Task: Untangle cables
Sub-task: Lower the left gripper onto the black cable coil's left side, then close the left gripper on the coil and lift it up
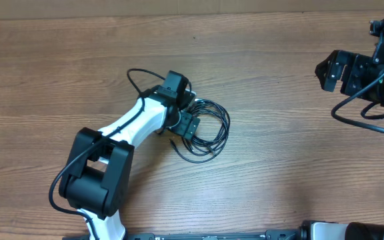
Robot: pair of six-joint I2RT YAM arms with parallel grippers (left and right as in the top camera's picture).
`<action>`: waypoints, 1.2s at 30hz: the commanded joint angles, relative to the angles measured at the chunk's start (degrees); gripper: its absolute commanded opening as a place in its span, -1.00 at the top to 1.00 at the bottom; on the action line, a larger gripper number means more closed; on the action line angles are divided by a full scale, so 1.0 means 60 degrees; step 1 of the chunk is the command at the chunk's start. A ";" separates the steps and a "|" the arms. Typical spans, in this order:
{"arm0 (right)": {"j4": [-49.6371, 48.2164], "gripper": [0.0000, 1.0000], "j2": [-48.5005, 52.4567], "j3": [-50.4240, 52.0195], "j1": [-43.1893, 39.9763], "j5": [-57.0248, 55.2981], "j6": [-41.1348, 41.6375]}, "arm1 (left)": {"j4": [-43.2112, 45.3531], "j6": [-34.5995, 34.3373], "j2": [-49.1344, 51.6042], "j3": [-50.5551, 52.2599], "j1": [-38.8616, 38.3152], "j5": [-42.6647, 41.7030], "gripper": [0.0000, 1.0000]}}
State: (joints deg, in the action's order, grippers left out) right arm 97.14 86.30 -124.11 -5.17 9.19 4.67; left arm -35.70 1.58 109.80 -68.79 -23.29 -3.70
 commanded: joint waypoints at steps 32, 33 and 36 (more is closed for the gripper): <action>-0.0018 -0.99 0.0419 0.0004 0.0004 0.0270 -0.0007 | -0.1421 0.1169 0.0058 -0.0586 0.1180 -0.2652 -0.85; -0.0018 -1.00 0.0459 0.0004 0.0004 0.0273 -0.0007 | -0.1326 0.1140 0.0058 -0.0586 0.1129 -0.2721 -0.86; -0.0018 -1.00 0.0514 0.0007 0.0004 0.0270 -0.0007 | -0.0947 0.0841 0.0058 -0.0561 0.0984 -0.2823 -0.86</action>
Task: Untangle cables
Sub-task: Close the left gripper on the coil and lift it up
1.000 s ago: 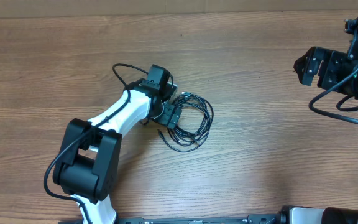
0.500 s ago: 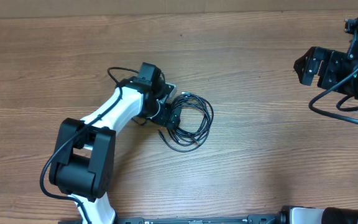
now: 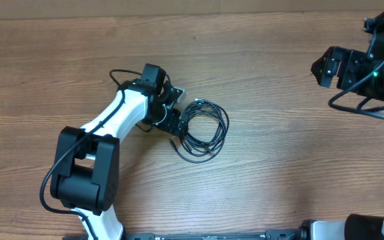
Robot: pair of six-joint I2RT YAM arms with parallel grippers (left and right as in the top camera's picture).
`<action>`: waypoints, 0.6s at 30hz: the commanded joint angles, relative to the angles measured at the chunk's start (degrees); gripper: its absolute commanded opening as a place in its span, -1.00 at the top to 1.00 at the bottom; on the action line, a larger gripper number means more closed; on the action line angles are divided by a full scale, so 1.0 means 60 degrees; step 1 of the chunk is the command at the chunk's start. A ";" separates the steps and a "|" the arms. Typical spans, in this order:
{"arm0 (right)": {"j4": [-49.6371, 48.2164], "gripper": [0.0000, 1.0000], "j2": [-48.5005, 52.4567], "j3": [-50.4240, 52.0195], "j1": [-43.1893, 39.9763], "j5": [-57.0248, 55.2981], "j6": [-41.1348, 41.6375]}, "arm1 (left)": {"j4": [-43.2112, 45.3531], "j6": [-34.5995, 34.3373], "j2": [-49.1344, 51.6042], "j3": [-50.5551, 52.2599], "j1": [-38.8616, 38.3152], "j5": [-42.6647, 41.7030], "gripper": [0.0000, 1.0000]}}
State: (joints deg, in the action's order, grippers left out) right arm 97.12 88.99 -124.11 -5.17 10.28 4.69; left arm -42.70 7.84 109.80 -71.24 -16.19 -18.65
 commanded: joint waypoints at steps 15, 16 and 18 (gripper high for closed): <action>-0.0015 -1.00 0.0069 0.0004 0.0004 0.0087 -0.0011 | 0.0984 -0.0820 0.0404 -0.0142 -0.0648 -0.0066 -0.61; -0.0011 -1.00 0.0066 0.0007 0.0004 0.0087 -0.0011 | 0.0984 -0.0841 0.0521 -0.0142 -0.0648 -0.0069 -0.61; -0.0015 -1.00 0.0069 0.0007 0.0004 0.0087 -0.0011 | 0.0984 -0.0889 0.0710 -0.0142 -0.0652 -0.0073 -0.56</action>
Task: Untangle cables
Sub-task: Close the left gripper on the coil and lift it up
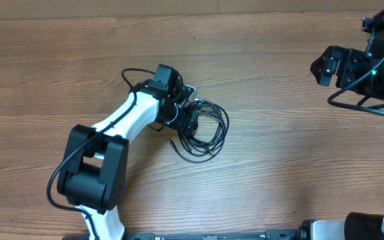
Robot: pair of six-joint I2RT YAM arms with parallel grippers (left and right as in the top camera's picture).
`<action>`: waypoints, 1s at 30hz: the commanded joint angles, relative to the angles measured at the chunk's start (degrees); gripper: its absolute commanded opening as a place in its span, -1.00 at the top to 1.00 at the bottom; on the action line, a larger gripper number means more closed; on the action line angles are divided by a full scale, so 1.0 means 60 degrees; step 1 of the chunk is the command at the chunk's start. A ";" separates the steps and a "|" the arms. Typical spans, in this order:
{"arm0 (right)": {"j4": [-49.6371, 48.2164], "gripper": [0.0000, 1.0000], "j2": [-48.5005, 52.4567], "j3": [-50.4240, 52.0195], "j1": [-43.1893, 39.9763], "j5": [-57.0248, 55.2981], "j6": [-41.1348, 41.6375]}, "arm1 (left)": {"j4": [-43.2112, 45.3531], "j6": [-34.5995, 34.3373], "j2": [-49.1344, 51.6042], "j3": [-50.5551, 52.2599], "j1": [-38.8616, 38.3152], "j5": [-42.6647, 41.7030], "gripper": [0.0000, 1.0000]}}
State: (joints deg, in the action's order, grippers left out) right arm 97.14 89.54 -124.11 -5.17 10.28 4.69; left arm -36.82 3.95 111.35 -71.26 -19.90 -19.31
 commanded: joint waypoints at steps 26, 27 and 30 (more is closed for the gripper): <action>-0.0018 -1.00 -0.0022 0.0007 0.0004 0.0335 -0.0011 | -0.1851 -0.0729 0.0597 -0.2849 -0.0066 -0.1035 0.81; -0.0018 -1.00 -0.0018 0.0007 0.0004 0.0335 -0.0011 | -0.2106 -0.0729 0.0597 -0.3268 -0.0066 -0.1038 0.80; -0.0015 -1.00 -0.0004 0.0015 0.0004 0.0357 -0.0007 | -0.2626 -0.0729 0.0594 -0.4288 -0.0066 -0.1038 0.78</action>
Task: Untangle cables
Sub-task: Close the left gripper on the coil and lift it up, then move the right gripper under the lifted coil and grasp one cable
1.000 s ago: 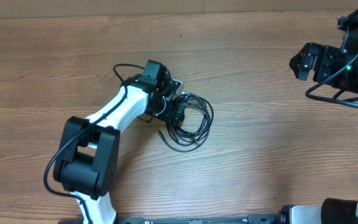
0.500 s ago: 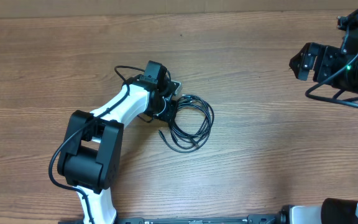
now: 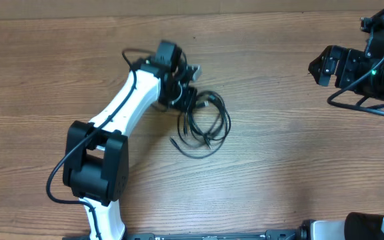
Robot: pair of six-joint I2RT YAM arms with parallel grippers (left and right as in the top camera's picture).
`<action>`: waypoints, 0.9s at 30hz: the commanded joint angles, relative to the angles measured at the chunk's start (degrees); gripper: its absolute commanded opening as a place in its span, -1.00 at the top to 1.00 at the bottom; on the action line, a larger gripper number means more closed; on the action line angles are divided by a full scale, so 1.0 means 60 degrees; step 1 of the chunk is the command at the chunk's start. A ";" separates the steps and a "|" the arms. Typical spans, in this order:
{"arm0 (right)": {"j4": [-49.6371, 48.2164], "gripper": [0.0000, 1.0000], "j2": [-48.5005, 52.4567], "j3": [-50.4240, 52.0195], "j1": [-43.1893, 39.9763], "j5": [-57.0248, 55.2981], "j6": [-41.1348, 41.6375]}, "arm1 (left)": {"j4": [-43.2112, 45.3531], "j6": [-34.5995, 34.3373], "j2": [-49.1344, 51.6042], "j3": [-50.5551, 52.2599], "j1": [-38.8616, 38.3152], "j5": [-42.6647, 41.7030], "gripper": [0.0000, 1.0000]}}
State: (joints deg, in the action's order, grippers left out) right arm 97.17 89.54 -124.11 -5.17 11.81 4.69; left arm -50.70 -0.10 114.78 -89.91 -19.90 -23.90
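Observation:
A bundle of thin black cables point(image 3: 207, 127) lies coiled in loose loops on the wooden table point(image 3: 279, 173), left of the middle. My left gripper point(image 3: 191, 99) is at the bundle's upper left edge. It looks shut on a strand there, and the loops are drawn up toward it. A loose cable end point(image 3: 173, 141) pokes out at the lower left. My right gripper point(image 3: 317, 67) hovers far off at the right edge, away from the cables. Its jaws are too dark to read.
The left arm's white links point(image 3: 122, 113) run from the near left edge up to the bundle. The right arm's own black lead point(image 3: 365, 113) trails over the table at the far right.
My left gripper has moved a little toward the far side. The bundle's upper part has followed it, so the coil is now stretched longer front to back. The right arm has stayed put.
At first my left gripper sat on the left part of the round coil. Then it was off to the coil's left, clear of most loops. It was back at the upper left edge after that, and now the coil is pulled out toward it.

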 commanded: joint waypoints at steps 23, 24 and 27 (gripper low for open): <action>-0.2233 -1.00 -0.0007 0.5501 0.0004 0.1253 -0.0022 | -0.3799 0.0106 -0.0259 -0.8553 -0.0062 -0.0197 0.92; -0.2277 -1.00 -0.0007 0.5508 0.0004 0.1428 -0.0022 | -0.3931 0.0171 -0.0273 -0.8794 -0.0062 -0.0200 0.92; -0.2430 -1.00 -0.0007 0.5508 0.0004 0.2277 -0.0047 | -0.4233 0.0233 -0.0280 -0.9358 -0.0066 -0.0197 0.92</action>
State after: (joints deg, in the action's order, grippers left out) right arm 83.29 89.76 -91.26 -5.17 19.18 4.69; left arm -75.35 0.16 114.76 -142.19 -19.90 -24.05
